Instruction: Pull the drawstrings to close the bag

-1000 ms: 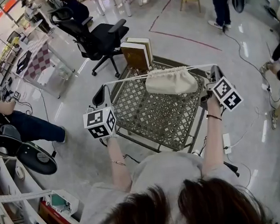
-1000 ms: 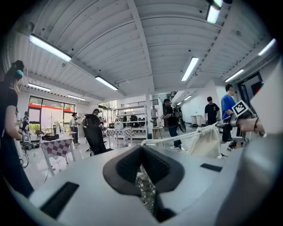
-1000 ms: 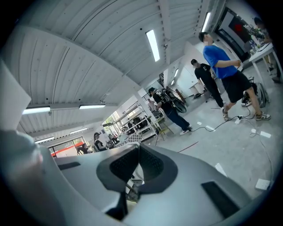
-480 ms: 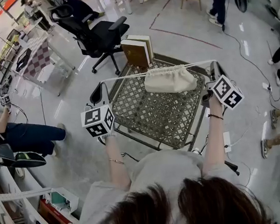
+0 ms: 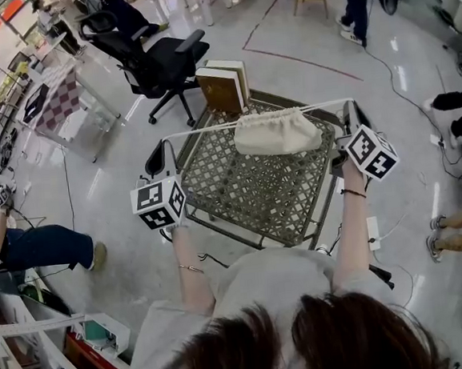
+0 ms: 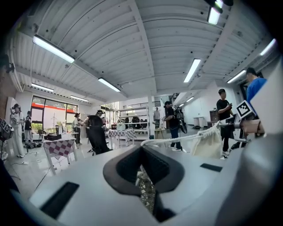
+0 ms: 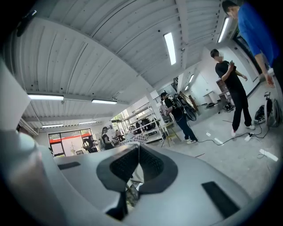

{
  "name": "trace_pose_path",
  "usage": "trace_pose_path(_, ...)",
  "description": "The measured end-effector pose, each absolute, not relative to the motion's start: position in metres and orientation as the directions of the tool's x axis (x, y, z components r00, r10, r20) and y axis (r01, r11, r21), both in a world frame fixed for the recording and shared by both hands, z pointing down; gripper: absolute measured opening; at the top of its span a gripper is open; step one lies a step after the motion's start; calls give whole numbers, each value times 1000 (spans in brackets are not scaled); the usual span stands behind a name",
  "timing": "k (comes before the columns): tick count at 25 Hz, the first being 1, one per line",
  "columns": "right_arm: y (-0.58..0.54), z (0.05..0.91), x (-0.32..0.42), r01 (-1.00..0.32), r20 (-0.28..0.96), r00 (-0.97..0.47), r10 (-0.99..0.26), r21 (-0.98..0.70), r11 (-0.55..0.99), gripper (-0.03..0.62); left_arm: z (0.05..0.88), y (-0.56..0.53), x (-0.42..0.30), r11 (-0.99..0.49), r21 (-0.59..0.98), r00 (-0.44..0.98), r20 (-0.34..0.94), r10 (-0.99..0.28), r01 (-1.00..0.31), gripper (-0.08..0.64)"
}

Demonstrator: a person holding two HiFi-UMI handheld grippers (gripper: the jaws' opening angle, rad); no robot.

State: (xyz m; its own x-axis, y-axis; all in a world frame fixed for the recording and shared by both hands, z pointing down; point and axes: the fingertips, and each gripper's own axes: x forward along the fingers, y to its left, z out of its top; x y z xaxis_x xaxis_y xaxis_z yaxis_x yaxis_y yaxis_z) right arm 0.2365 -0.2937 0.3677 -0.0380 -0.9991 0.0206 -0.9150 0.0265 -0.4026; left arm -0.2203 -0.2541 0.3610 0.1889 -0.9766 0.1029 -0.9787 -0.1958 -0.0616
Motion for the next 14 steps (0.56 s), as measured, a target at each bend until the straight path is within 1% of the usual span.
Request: trace_pose_path(14,-287,365,235,-933,15,-32,-999,-358,24,25,360,-250,-222,-199,-68,192,95,-977,-978,25)
